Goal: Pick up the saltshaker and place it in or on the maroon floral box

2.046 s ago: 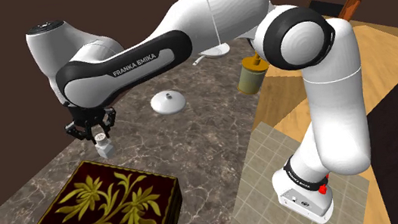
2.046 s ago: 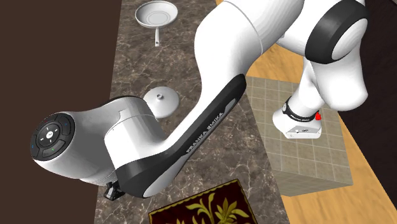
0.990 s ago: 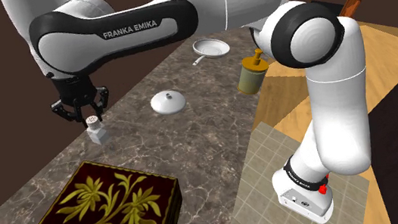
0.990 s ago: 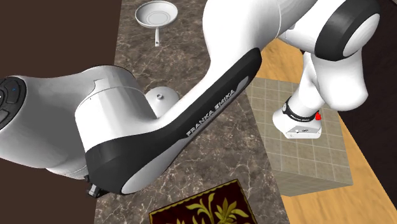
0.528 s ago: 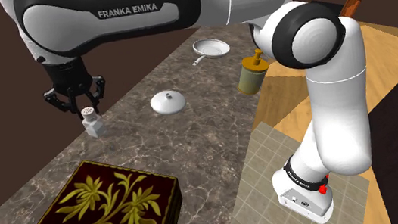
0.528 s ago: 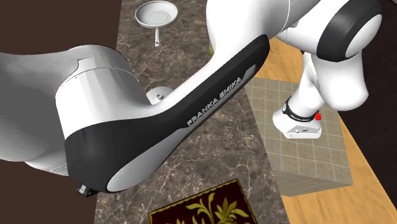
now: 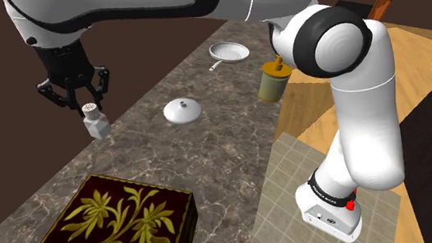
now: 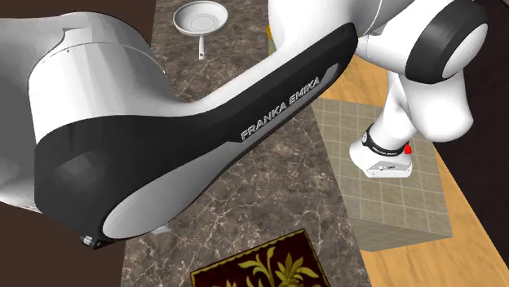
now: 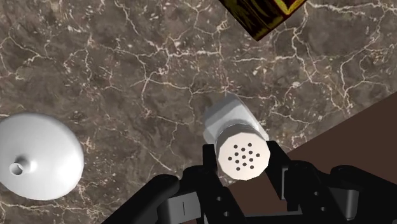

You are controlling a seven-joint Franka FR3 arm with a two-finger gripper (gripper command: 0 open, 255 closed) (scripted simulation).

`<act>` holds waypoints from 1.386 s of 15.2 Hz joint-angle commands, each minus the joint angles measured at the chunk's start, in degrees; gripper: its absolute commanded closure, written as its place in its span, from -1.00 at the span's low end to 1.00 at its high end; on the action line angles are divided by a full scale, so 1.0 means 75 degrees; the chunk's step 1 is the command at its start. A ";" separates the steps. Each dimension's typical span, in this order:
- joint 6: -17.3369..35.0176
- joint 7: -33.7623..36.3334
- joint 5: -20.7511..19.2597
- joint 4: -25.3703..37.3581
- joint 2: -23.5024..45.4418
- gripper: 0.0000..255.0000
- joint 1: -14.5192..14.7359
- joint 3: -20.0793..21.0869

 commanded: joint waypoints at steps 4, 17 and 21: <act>-0.0713 -0.0037 -0.0088 0.0983 0.0260 1.00 0.0215 -0.0028; -0.1105 0.0699 0.0190 0.0355 -0.0768 1.00 0.0522 0.0271; -0.0900 0.1207 0.0450 -0.0550 -0.1488 1.00 0.0636 0.0485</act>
